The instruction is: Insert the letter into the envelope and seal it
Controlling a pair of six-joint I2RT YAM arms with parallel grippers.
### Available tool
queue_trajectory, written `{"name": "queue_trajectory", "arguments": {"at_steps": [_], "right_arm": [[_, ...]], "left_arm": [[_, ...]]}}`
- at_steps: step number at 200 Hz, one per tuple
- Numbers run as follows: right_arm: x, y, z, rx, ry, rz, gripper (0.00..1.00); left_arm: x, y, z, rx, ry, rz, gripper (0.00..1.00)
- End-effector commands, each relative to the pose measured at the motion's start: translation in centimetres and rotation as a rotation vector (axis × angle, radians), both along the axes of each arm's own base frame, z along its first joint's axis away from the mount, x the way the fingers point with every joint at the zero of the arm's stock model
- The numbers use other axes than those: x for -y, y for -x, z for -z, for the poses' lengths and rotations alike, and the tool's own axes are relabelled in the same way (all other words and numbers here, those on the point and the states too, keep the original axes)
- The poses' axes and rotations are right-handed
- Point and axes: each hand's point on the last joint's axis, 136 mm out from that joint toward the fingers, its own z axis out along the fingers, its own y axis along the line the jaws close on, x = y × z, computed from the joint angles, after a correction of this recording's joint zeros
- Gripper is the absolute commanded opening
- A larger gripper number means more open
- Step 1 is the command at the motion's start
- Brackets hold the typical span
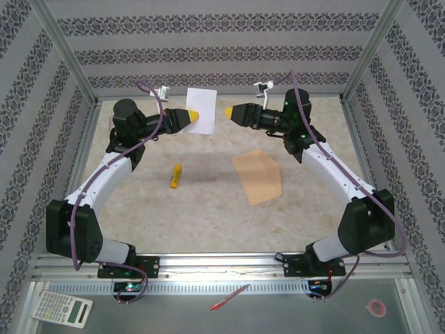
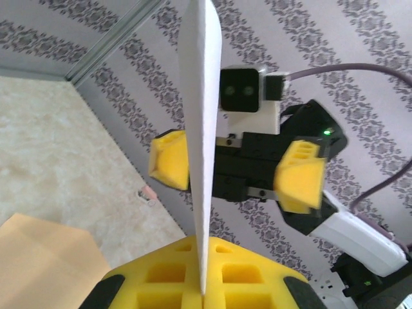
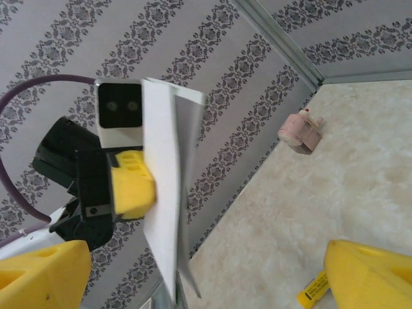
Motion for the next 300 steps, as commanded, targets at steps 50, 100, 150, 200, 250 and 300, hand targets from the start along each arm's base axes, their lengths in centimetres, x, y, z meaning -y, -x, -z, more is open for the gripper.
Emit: {"name": "queue_trajectory", "arguments": {"at_steps": [50,100,150,200,250,300], "right_arm": [[-1.8,1.5,-0.5,0.083,-0.023,-0.114,0.91],[-4.2,1.6,-0.4,0.089,-0.03,-0.158,0.9],[-5.1,1.6,-1.1,0.099,-0.051,-0.18,0.81],[-5.2,1.8,-1.4,0.097,-0.062,-0.184,0.37],[-5.2,1.8,-1.3,0.091,-0.065,-0.185,0.08],[-5.0,2.1,-0.2,0.032,-0.045,-0.205,0.0]], "left_arm": [[1.2,0.8,-1.5,0.064,0.066,0.07,0.0],[1.7,0.9,-1.5,0.066,0.074,0.077,0.0],[1.7,0.9,-0.9,0.053,0.078,0.073,0.0],[1.6,0.6,-0.5,0.048,0.082,0.059,0.01],[1.6,0.7,-0.6,0.052,0.089,0.058,0.1],[1.6,1.1,-0.8,0.064,0.07,0.082,0.43]]}}
